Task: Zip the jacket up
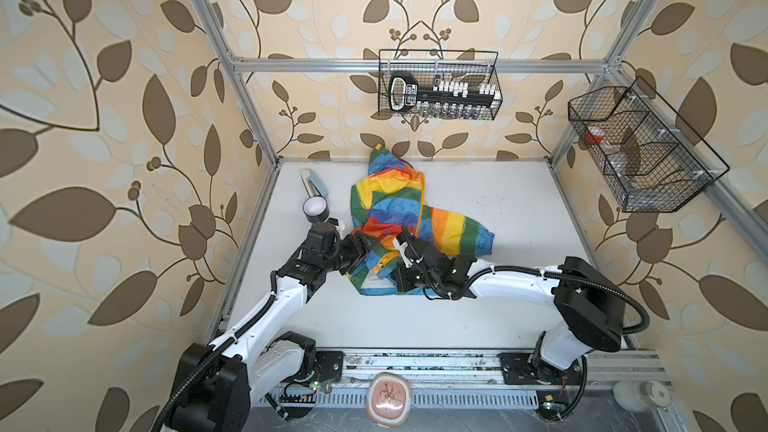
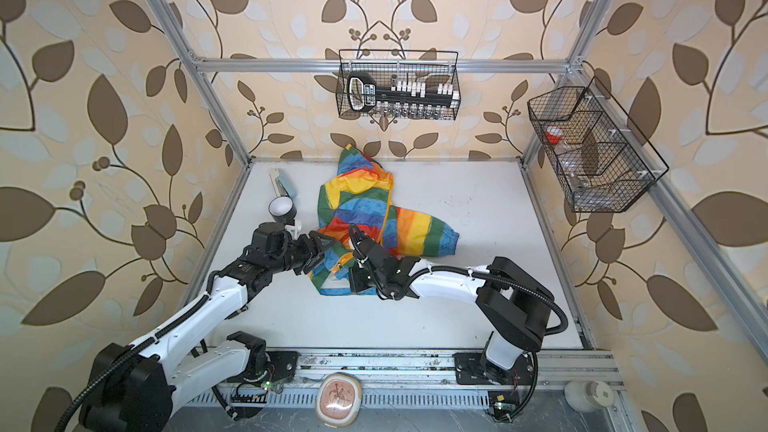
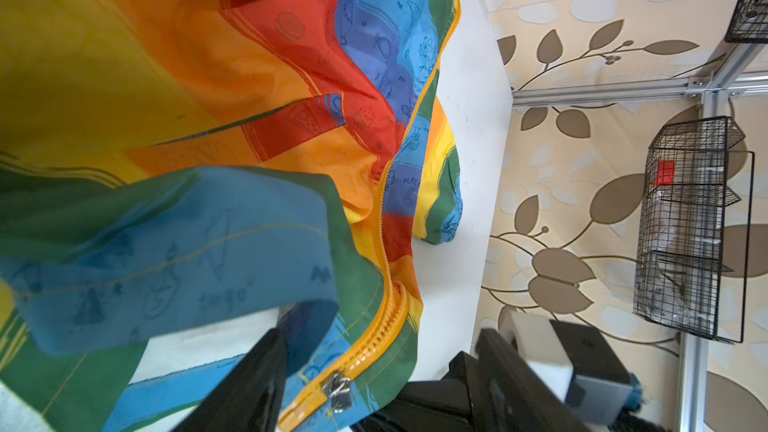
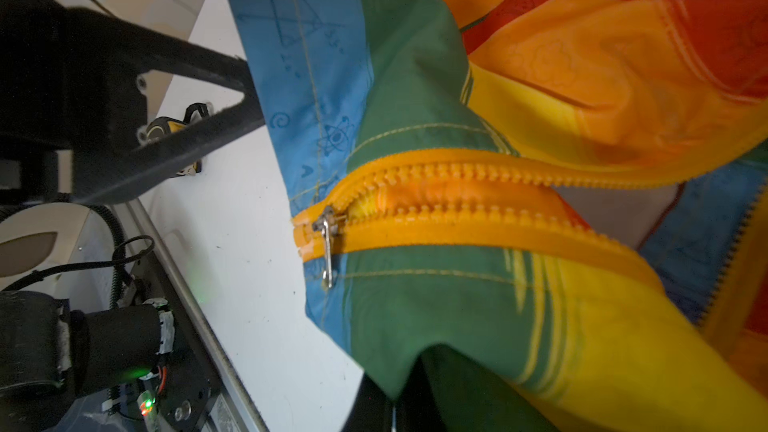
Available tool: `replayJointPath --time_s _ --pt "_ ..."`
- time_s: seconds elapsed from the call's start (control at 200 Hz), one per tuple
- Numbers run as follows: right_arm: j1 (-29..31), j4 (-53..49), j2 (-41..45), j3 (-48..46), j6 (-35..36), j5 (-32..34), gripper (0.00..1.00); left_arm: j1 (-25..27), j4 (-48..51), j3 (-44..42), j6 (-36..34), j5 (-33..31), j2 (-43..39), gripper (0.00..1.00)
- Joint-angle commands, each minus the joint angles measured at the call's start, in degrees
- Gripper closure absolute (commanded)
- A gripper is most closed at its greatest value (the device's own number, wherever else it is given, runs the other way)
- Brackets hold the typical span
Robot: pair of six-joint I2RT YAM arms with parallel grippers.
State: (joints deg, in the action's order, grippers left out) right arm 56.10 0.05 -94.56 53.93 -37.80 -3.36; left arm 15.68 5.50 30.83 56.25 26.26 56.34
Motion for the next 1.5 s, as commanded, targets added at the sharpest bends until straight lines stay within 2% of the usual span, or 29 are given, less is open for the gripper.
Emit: replayJointPath --time_s 0.0,0.105,0.205,0.285,0.38,0.665,0.78,0.915,1.165,1.245,1.494 --pt "-0.5 1.9 1.5 0.3 -0.8 -3.3 1.0 0.0 4.9 -0.7 -0.2 -2.7 -4.3 0.25" --pt "-0.7 1.9 1.9 0.4 -0.8 -3.8 1.0 0.0 10.9 -0.5 -1.0 -5.5 -8.4 0.2" --pt "-0.7 1.9 2.1 0.3 -0.9 -3.9 1.0 0.0 11.1 -2.6 2.4 -4.4 -11.1 0.18" --pt "-0.7 2.1 2.2 0.2 -0.9 -4.1 1.0 0.1 6.0 -6.3 8.7 -1.9 -13.1 0.15" --pt "-0.7 2.1 2.4 0.0 -1.0 -4.1 1.0 1.6 -1.9 -10.7 16.6 -2.6 -15.8 0.14" --pt "-0.8 2.5 3.0 -0.6 -1.4 -4.3 1.0 10.6 -21.6 -19.9 31.3 -13.1 -15.7 0.15" --pt "-0.8 2.8 3.2 -0.8 -1.7 -4.8 1.0 14.3 -27.3 -21.8 32.8 -18.9 -15.2 0.16" --pt "-0.8 3.5 3.3 -1.1 -2.2 -5.4 1.0 15.8 -33.2 -23.9 34.6 -24.0 -15.2 0.16" --pt "-0.9 4.2 4.0 -1.8 -2.8 -5.9 1.0 16.0 -40.5 -24.7 34.7 -26.3 -12.6 0.18" --pt "-1.2 4.2 4.3 -2.1 -2.7 -6.1 1.0 16.0 -41.2 -24.9 34.3 -26.3 -12.3 0.23" --pt "-2.0 4.9 5.0 -3.2 -3.2 -6.7 1.0 16.0 -38.5 -24.5 33.1 -26.5 -15.1 0.63"
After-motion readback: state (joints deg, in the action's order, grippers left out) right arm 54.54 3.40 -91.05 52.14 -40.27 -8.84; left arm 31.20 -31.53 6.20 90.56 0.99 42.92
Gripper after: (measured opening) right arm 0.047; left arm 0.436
